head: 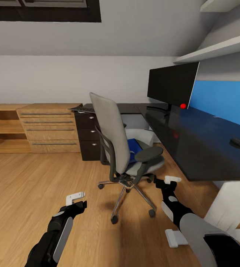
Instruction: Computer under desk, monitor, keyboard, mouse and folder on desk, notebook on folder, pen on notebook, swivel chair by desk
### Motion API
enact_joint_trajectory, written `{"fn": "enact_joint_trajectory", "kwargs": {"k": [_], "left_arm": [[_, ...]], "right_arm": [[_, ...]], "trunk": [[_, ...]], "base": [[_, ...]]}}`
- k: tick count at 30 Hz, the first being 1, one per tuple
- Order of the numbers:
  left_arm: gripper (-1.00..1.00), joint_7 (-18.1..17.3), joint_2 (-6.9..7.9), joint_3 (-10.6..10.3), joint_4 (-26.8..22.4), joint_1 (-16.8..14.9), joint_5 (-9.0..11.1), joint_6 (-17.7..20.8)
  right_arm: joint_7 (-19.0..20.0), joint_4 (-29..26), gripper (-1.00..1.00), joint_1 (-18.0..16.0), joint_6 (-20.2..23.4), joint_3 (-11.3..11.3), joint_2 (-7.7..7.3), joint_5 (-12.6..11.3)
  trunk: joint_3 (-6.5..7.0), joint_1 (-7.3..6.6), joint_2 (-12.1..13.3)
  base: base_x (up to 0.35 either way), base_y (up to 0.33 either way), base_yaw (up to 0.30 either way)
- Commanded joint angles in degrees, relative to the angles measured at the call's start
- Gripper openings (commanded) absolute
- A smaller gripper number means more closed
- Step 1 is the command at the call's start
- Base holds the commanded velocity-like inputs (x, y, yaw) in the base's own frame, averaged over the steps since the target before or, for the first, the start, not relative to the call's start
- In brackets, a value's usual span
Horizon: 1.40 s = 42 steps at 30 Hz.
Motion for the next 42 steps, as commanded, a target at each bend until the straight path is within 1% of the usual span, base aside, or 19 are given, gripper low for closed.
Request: {"fn": "enact_joint_trajectory", "kwargs": {"k": [1, 6, 12, 19, 26, 30, 34, 39, 42], "left_arm": [[1.00, 0.38, -0.01, 0.04, -0.07, -0.02, 0.62, 0.20], [1.00, 0.36, 0.00, 0.04, -0.03, -0.02, 0.63, 0.20], [1.00, 0.36, 0.00, 0.04, 0.01, -0.02, 0.63, 0.20], [1.00, 0.39, 0.00, 0.04, 0.01, -0.02, 0.63, 0.20], [1.00, 0.45, 0.00, 0.04, 0.01, -0.02, 0.63, 0.20], [1.00, 0.45, 0.00, 0.04, 0.01, -0.02, 0.63, 0.20], [1.00, 0.45, 0.00, 0.04, 0.01, -0.02, 0.63, 0.20], [1.00, 0.45, 0.00, 0.04, 0.01, -0.02, 0.63, 0.20], [1.00, 0.45, 0.00, 0.04, 0.04, -0.02, 0.63, 0.20]], "right_arm": [[-0.04, 0.03, 1.00, -0.04, -0.26, 0.20, 0.02, -0.53], [-0.04, 0.03, 1.00, -0.04, -0.28, 0.17, 0.71, -0.55], [-0.04, 0.05, 1.00, -0.04, -0.40, 0.16, 1.43, -0.54], [-0.04, 0.05, 1.00, -0.04, -0.44, 0.19, 2.23, -0.47], [-0.04, 0.05, 1.00, -0.04, -0.44, 0.19, 2.38, -0.54], [-0.14, 0.03, 1.00, -0.04, -0.49, 0.13, 3.06, -0.42], [-0.27, -0.08, 1.00, -0.04, -0.52, 0.15, 3.22, -0.39], [-0.36, -0.39, 1.00, 0.04, -2.76, 0.19, 3.31, -0.38], [-0.38, -0.39, 1.00, 0.04, -3.21, 0.19, 3.34, -0.38]], "trunk": [[-0.06, 0.01, -0.02], [-0.06, 0.01, -0.02], [-0.04, 0.01, -0.02], [0.17, 0.01, -0.02], [0.46, 0.01, -0.02], [0.64, 0.01, -0.02], [0.84, 0.01, -0.02], [1.11, 0.01, -0.02], [1.94, -0.06, 0.02]], "base": [[0.293, 0.000, 0.000], [0.264, 0.000, 0.000], [0.051, 0.000, 0.077], [0.003, 0.000, 0.242], [-0.001, 0.001, 0.256], [-0.157, 0.116, 0.254], [-0.156, 0.091, 0.244], [-0.016, 0.008, 0.238], [-0.003, 0.001, 0.238]]}}
